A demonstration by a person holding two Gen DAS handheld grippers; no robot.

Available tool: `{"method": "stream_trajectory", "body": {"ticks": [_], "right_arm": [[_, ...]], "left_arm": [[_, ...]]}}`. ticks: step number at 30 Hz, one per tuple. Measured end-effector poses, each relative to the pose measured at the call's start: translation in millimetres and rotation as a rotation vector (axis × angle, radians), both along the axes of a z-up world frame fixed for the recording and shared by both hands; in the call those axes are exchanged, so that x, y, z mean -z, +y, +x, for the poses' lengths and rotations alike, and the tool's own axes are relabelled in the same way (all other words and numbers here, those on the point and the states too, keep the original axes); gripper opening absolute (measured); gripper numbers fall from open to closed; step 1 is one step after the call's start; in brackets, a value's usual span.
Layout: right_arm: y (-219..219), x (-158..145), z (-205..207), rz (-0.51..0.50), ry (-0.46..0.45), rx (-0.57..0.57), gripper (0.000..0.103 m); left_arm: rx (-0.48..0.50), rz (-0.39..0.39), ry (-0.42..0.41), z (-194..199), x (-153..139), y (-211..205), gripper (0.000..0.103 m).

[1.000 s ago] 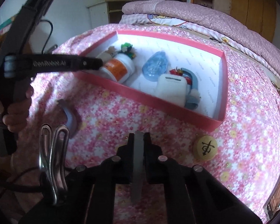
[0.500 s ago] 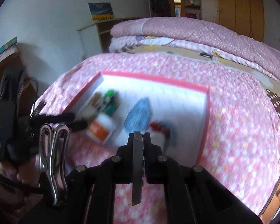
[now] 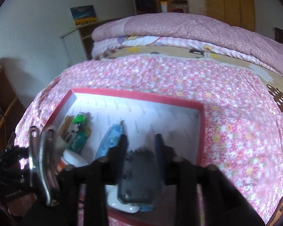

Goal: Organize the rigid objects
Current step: 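Carry the grey plate into the tray with the right tool and open it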

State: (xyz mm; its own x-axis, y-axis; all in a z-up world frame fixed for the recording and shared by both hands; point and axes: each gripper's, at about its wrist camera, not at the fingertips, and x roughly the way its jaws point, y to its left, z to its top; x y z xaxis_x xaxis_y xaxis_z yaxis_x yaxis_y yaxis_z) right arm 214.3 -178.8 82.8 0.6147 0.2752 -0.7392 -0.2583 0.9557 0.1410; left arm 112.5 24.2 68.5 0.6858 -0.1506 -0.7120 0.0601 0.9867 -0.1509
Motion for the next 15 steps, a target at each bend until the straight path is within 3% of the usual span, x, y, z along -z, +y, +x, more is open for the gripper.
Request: {"method": "stream_trajectory", "body": {"ticks": [5, 15], "right_arm": [[-4.7, -8.1, -9.1, 0.015, -0.023, 0.013, 0.047], [-11.7, -15.6, -53.4, 0.045, -0.021, 0.0, 0.047]], "left_arm": [[0.004, -0.001, -0.001, -2.8, -1.3, -0.6, 0.049], [0.039, 0.012, -0.01, -21.5, -4.7, -11.8, 0.049]]}}
